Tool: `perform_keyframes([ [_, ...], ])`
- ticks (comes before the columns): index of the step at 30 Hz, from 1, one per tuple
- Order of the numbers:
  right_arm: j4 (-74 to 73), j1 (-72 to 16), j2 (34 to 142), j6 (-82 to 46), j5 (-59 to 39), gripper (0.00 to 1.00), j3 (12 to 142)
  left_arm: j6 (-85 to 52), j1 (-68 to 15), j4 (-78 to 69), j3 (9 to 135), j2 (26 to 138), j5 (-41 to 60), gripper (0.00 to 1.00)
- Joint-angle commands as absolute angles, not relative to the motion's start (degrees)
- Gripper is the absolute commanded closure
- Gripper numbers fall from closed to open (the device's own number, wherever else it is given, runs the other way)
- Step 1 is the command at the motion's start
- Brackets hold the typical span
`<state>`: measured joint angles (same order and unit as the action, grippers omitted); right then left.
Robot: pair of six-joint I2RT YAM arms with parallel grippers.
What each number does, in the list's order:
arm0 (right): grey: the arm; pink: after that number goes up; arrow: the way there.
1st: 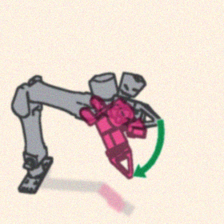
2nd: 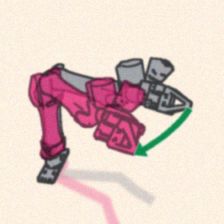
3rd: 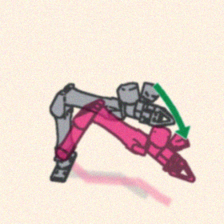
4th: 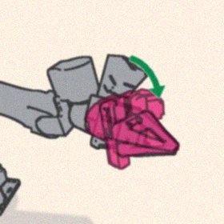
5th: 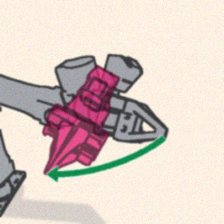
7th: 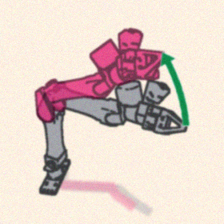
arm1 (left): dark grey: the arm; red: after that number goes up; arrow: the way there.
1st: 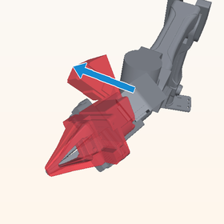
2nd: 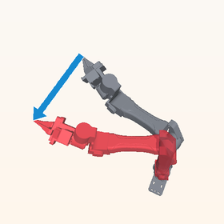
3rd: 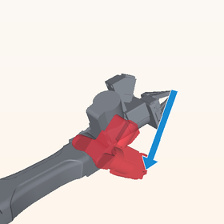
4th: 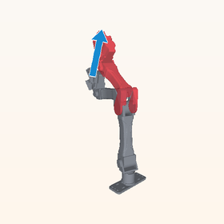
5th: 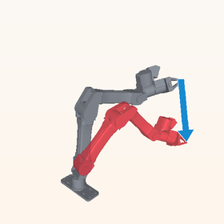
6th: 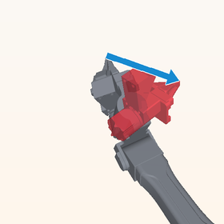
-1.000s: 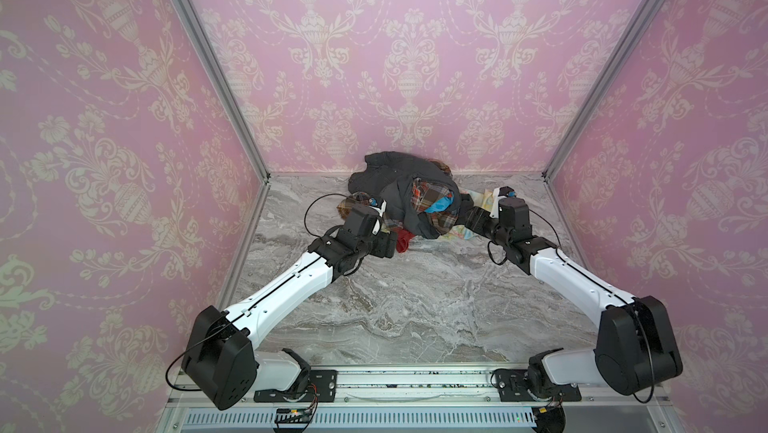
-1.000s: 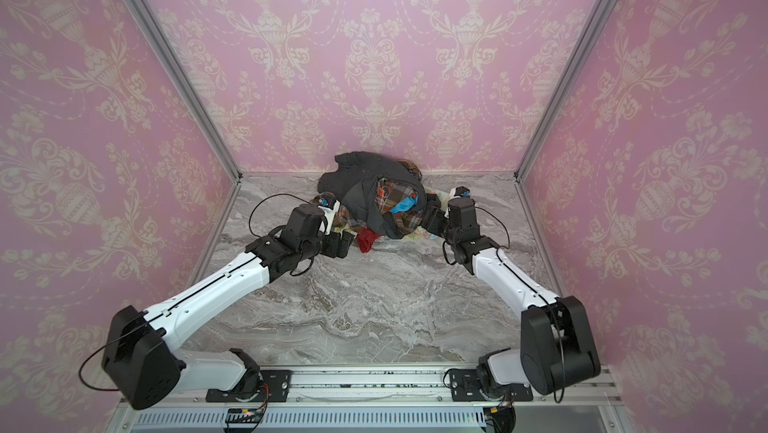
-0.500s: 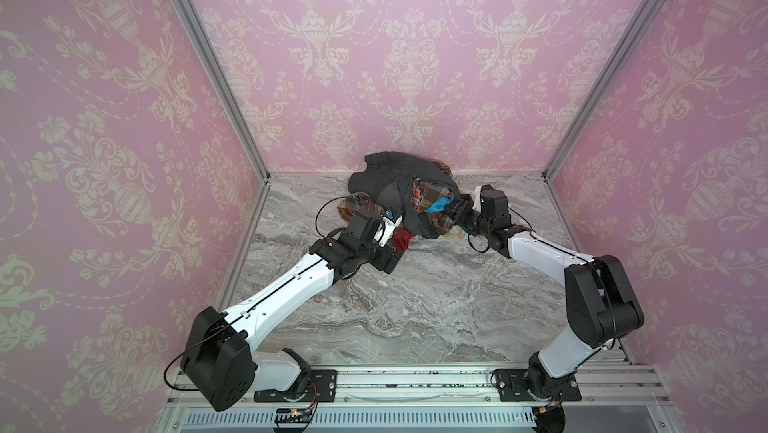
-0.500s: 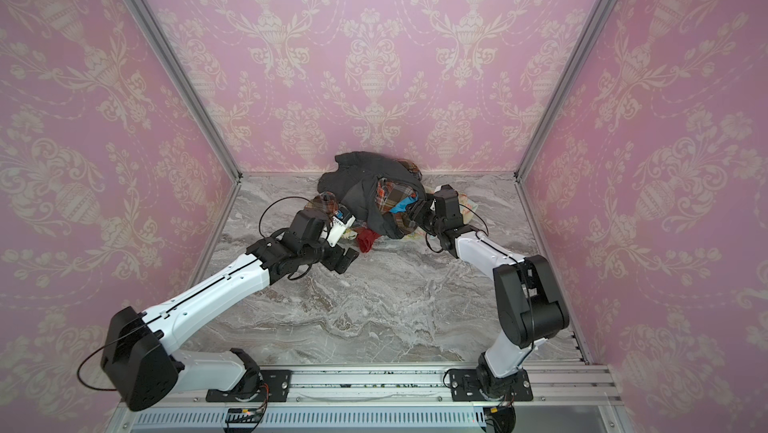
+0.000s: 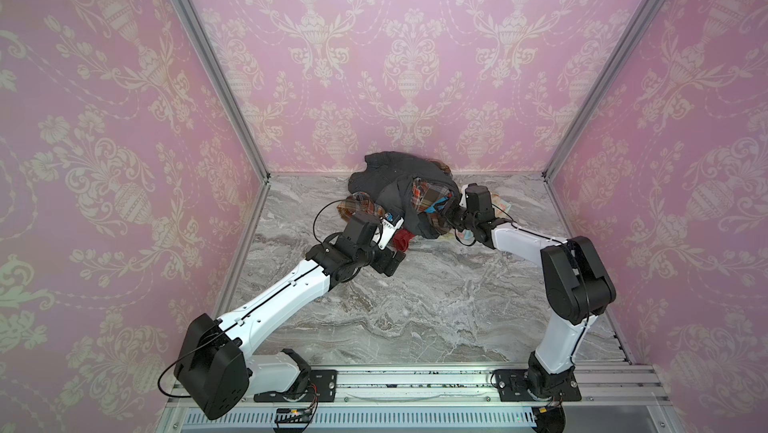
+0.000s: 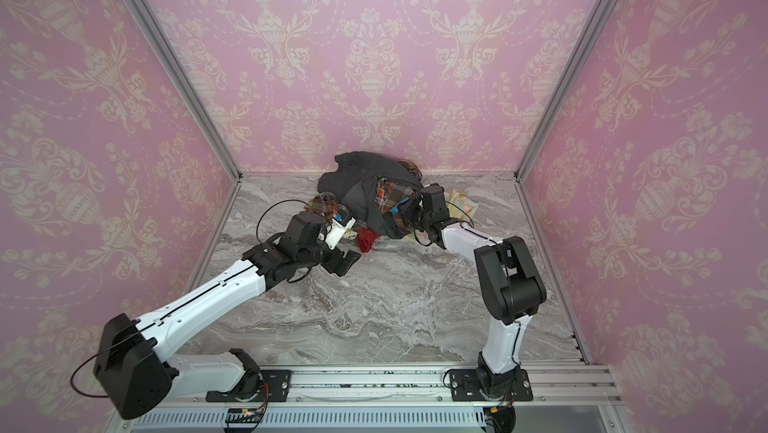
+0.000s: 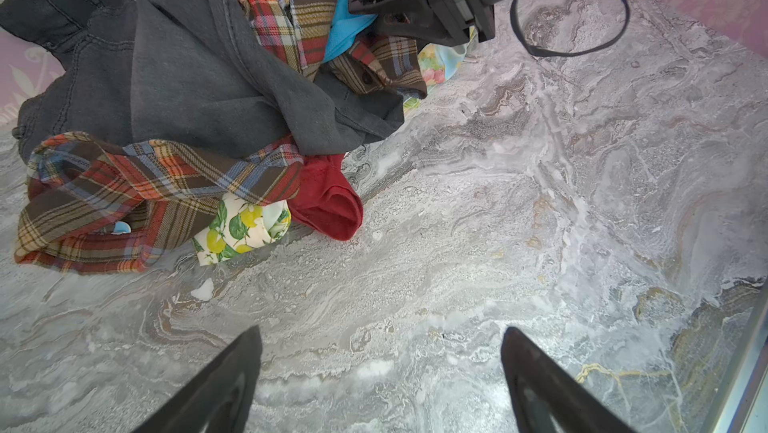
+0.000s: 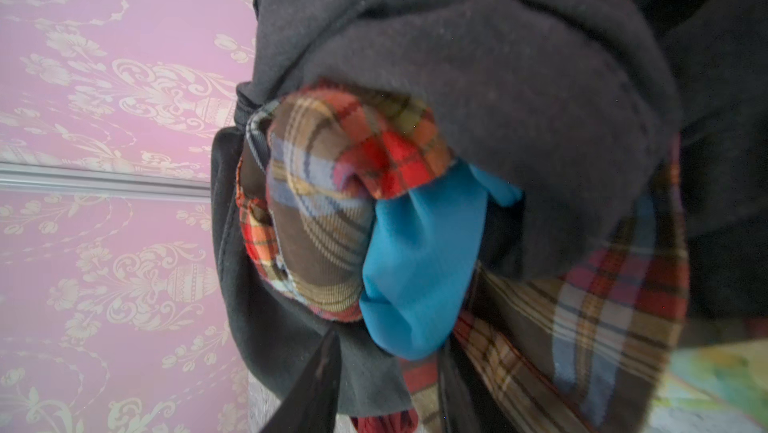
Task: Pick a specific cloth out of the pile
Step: 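Close the right gripper on the turquoise shirt while the left gripper presses the pile, then lift the turquoise shirt up out of the pile with the right gripper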
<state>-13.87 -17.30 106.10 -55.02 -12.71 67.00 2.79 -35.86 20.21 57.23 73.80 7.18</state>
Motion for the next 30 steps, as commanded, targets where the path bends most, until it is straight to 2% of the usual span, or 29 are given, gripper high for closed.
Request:
perform_keyframes([
  [1,-12.76,-17.48,107.66,-53.89,-11.00,0.81,70.99,4.39,-36.21,19.51,56.32,72.06,6.86,0.08],
  [2,-12.58,-17.48,107.90,-53.55,-10.81,0.91,71.50,4.43,-36.21,19.51,56.34,72.02,6.80,0.08],
  [3,-12.57,-17.48,107.93,-53.32,-10.30,0.96,71.78,4.54,-36.21,19.46,56.25,71.94,6.74,0.08],
  [5,-13.10,-17.48,107.41,-51.81,-9.16,1.00,72.23,4.47,-36.21,19.27,56.16,71.90,6.43,0.08],
  [16,-5.24,-17.53,102.56,-47.33,-9.86,1.00,82.60,3.26,-36.12,18.37,56.34,71.97,2.89,0.08],
  [30,6.28,-18.08,106.99,-40.02,-15.17,1.00,114.65,-2.40,-31.52,16.10,59.29,73.19,3.95,0.08],
])
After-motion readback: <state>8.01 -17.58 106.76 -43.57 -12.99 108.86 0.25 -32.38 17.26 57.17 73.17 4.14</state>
